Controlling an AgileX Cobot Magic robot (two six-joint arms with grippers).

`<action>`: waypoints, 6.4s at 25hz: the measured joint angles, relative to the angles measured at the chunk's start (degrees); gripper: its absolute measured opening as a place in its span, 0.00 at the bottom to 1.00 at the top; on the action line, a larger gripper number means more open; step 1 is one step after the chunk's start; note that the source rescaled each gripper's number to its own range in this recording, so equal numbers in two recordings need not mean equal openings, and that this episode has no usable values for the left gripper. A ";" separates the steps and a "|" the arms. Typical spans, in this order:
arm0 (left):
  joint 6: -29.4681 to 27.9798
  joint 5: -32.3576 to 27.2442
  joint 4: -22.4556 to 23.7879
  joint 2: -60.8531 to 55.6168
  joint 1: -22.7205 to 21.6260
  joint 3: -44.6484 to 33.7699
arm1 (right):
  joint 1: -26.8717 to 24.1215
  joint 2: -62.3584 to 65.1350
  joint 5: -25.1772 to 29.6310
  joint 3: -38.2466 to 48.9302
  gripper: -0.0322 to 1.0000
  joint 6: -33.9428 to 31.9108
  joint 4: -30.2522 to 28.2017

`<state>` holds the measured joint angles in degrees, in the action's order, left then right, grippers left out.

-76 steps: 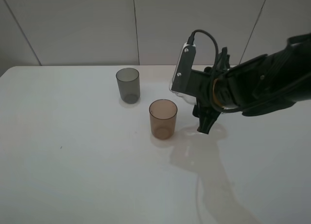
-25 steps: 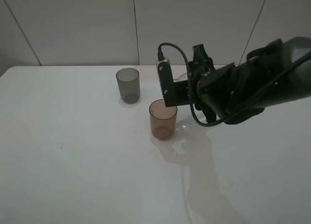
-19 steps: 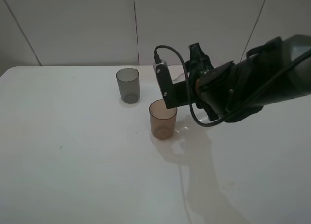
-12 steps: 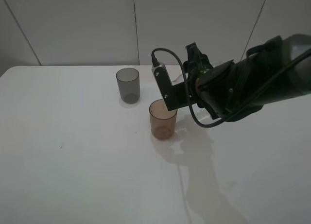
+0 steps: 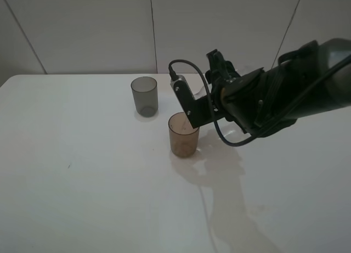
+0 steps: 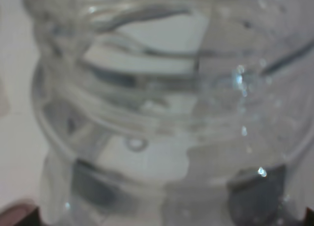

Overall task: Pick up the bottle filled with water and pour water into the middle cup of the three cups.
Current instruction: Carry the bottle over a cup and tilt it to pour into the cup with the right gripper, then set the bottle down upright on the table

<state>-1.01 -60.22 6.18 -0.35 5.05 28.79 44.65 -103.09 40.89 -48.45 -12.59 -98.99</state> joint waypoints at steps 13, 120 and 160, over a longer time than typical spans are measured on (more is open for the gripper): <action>0.00 0.00 0.00 0.00 0.00 0.00 | 0.00 -0.04 0.48 -2.47 0.06 1.65 0.00; 0.00 0.00 0.00 0.00 0.00 0.00 | 4.59 0.51 0.79 -3.39 0.06 12.59 0.00; 0.00 0.00 0.00 0.00 0.00 0.00 | -28.62 -11.63 -83.60 8.23 0.06 2.89 80.04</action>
<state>-1.01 -60.22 6.18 -0.35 5.05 28.79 16.02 -114.72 -42.71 -40.23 -9.70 -18.95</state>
